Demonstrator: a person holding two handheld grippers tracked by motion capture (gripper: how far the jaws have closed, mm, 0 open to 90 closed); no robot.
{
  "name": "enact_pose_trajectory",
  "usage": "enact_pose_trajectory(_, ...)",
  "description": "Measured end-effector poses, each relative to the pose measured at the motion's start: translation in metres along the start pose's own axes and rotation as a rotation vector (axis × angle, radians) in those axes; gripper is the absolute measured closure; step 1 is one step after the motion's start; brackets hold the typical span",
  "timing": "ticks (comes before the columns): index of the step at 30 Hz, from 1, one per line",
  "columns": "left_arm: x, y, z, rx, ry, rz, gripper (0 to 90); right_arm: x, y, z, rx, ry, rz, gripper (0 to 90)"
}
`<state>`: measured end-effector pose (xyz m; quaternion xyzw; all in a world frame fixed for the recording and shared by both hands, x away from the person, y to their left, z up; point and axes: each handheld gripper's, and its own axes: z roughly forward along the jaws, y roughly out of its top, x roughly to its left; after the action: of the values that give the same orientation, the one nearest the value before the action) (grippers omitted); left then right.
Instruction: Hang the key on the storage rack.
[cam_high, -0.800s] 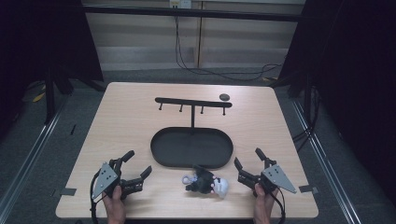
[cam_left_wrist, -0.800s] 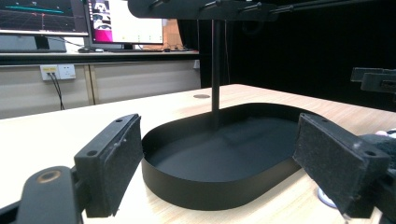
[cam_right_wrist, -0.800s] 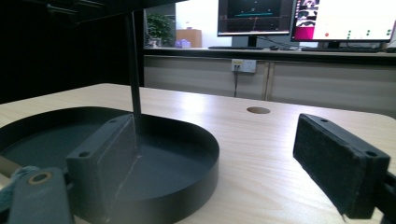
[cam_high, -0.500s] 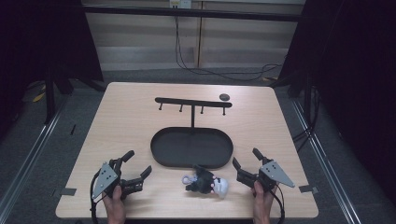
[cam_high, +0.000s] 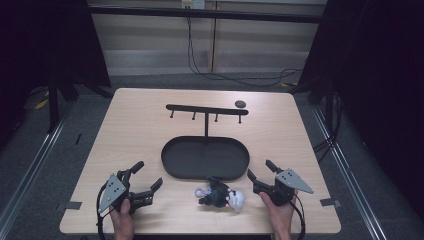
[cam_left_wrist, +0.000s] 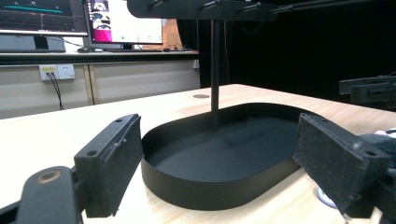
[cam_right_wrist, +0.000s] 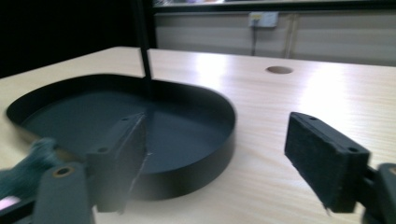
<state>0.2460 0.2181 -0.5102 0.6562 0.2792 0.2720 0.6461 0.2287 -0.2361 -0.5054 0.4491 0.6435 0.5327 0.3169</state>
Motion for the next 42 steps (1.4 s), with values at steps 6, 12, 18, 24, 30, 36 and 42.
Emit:
enact_pose_trajectory(6, 0.000, 0.000, 0.000, -0.001, 0.000, 0.000, 15.4, 0.004, 0.002, -0.002, 0.034, 0.031, -0.020, 31.9)
enact_pose_trajectory(12, 0.000, 0.000, 0.000, 0.000, 0.000, 0.000, 15.4, 0.011, 0.011, -0.004, 0.077, 0.116, -0.021, 45.0)
enact_pose_trajectory(18, 0.000, 0.000, 0.000, 0.000, 0.000, 0.000, 15.4, 0.014, 0.023, -0.001, 0.150, 0.189, -0.017, 51.3)
enact_pose_trajectory(24, 0.000, 0.000, 0.000, 0.000, 0.000, 0.000, 15.4, 0.029, 0.040, 0.002, 0.174, 0.260, -0.060, 54.4)
enact_pose_trajectory(30, 0.000, 0.000, 0.000, 0.000, 0.000, 0.000, 15.4, 0.040, 0.047, 0.010, 0.224, 0.303, -0.067, 45.4)
enact_pose_trajectory(36, 0.000, 0.000, 0.000, -0.001, 0.000, -0.001, 15.4, 0.047, 0.061, 0.024, 0.328, 0.398, -0.101, 53.4)
enact_pose_trajectory(42, 0.000, 0.000, 0.000, 0.000, 0.000, 0.000, 15.4, 0.057, 0.072, 0.036, 0.407, 0.514, -0.127, 55.8)
